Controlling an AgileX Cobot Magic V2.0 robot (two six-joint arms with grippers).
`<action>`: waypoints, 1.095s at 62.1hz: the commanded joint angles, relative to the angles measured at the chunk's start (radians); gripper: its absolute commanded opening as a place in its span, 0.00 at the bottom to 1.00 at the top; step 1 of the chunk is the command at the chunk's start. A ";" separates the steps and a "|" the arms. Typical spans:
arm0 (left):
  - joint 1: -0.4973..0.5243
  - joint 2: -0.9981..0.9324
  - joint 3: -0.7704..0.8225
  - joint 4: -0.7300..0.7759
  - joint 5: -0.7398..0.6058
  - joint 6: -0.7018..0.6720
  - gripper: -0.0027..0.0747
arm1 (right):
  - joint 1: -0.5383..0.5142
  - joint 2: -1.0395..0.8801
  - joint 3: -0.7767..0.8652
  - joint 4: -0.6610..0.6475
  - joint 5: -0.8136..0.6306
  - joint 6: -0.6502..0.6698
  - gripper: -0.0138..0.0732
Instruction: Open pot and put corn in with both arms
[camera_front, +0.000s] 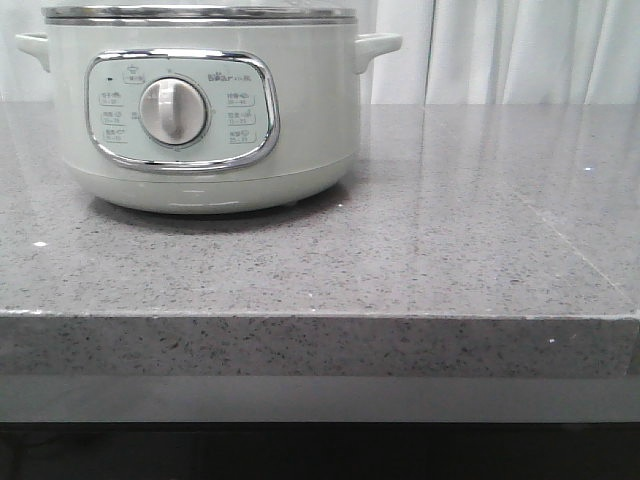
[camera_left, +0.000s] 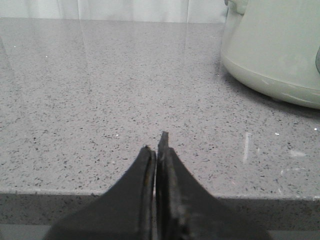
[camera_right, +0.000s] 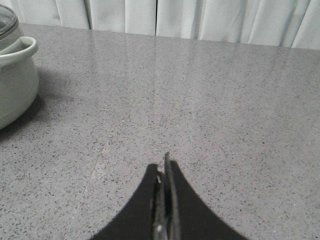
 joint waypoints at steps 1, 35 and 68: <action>0.002 -0.022 0.001 -0.008 -0.085 -0.008 0.01 | -0.008 0.001 -0.028 0.000 -0.077 -0.007 0.09; 0.002 -0.022 0.001 -0.008 -0.085 -0.008 0.01 | 0.004 -0.056 0.159 -0.004 -0.298 -0.007 0.09; 0.002 -0.022 0.001 -0.008 -0.086 -0.008 0.01 | 0.004 -0.443 0.478 -0.005 -0.280 -0.008 0.09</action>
